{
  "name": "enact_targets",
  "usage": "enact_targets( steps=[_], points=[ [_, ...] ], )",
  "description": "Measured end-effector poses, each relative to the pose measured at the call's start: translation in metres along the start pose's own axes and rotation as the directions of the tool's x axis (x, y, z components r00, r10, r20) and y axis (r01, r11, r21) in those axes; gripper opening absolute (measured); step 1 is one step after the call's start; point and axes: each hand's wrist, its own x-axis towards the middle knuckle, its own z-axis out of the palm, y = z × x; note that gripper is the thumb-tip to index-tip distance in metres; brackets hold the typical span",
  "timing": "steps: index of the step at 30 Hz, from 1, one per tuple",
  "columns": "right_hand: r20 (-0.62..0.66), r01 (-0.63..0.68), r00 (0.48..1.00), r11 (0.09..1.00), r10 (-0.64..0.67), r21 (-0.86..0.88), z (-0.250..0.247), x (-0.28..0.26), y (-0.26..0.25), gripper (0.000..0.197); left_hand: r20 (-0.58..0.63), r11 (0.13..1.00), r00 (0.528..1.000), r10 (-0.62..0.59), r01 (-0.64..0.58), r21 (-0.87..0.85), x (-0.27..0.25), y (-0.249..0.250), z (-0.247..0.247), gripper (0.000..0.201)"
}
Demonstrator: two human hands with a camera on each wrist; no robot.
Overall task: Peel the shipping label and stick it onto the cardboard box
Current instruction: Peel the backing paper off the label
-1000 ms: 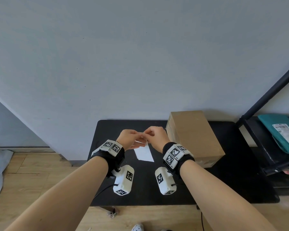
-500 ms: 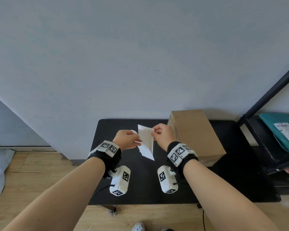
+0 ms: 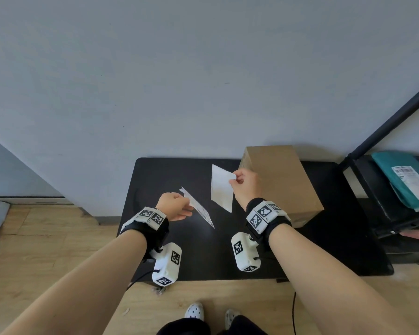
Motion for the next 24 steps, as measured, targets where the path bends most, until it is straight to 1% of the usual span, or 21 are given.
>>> enact_targets(
  steps=[3, 5, 10, 13, 15, 17, 18, 19, 20, 21, 22, 24],
  points=[
    [-0.010, 0.001, 1.000, 1.000, -0.001, 0.016, -0.001, 0.001, 0.003, 0.009, 0.064, 0.996, 0.997, -0.031, 0.036, -0.085, -0.002, 0.001, 0.000, 0.019],
    [-0.010, 0.002, 1.000, 1.000, -0.002, 0.025, 0.000, 0.001, 0.004, 0.009, 0.061, 0.996, 0.997, -0.039, 0.044, -0.074, 0.000, 0.000, 0.001, 0.023],
    [0.011, -0.002, 1.000, 1.000, 0.002, -0.005, 0.002, 0.000, 0.008, 0.010, -0.032, 0.982, 0.992, -0.125, 0.128, 0.138, 0.011, -0.018, 0.002, 0.018],
    [0.034, -0.005, 0.999, 0.999, 0.006, -0.034, 0.004, -0.003, 0.009, 0.008, -0.064, 0.961, 0.985, -0.158, 0.169, 0.221, 0.013, -0.030, 0.000, 0.016],
    [0.038, 0.002, 0.999, 0.999, 0.000, -0.038, 0.005, -0.005, 0.009, 0.008, -0.051, 0.950, 0.982, -0.184, 0.191, 0.245, 0.012, -0.033, -0.001, 0.022],
    [0.042, 0.014, 0.999, 0.999, -0.012, -0.031, 0.006, -0.006, 0.007, 0.009, -0.010, 0.939, 0.980, -0.198, 0.192, 0.285, 0.012, -0.033, -0.001, 0.030],
    [0.047, 0.021, 0.999, 0.999, -0.020, -0.024, 0.007, -0.008, 0.006, 0.009, -0.014, 0.941, 0.985, -0.173, 0.170, 0.293, 0.010, -0.032, -0.002, 0.028],
    [0.053, 0.030, 0.998, 0.999, -0.030, -0.015, 0.007, -0.009, 0.004, 0.008, -0.036, 0.942, 0.990, -0.133, 0.138, 0.307, 0.010, -0.031, -0.003, 0.021],
    [0.060, 0.041, 0.997, 0.999, -0.040, -0.006, 0.007, -0.010, 0.002, 0.008, -0.052, 0.940, 0.994, -0.095, 0.107, 0.325, 0.008, -0.027, -0.004, 0.008],
    [0.070, 0.051, 0.996, 0.999, -0.051, 0.000, 0.006, -0.011, 0.000, 0.008, -0.064, 0.939, 0.996, -0.056, 0.074, 0.336, 0.008, -0.024, -0.005, 0.005],
    [0.086, 0.059, 0.995, 0.998, -0.059, 0.002, 0.006, -0.013, -0.003, 0.007, -0.057, 0.945, 0.998, -0.026, 0.043, 0.324, 0.008, -0.019, -0.005, 0.009],
    [0.114, 0.075, 0.991, 0.997, -0.074, -0.001, 0.004, -0.015, -0.008, 0.007, 0.002, 0.979, 1.000, -0.002, 0.001, 0.203, 0.007, -0.005, -0.003, 0.021]
  ],
)
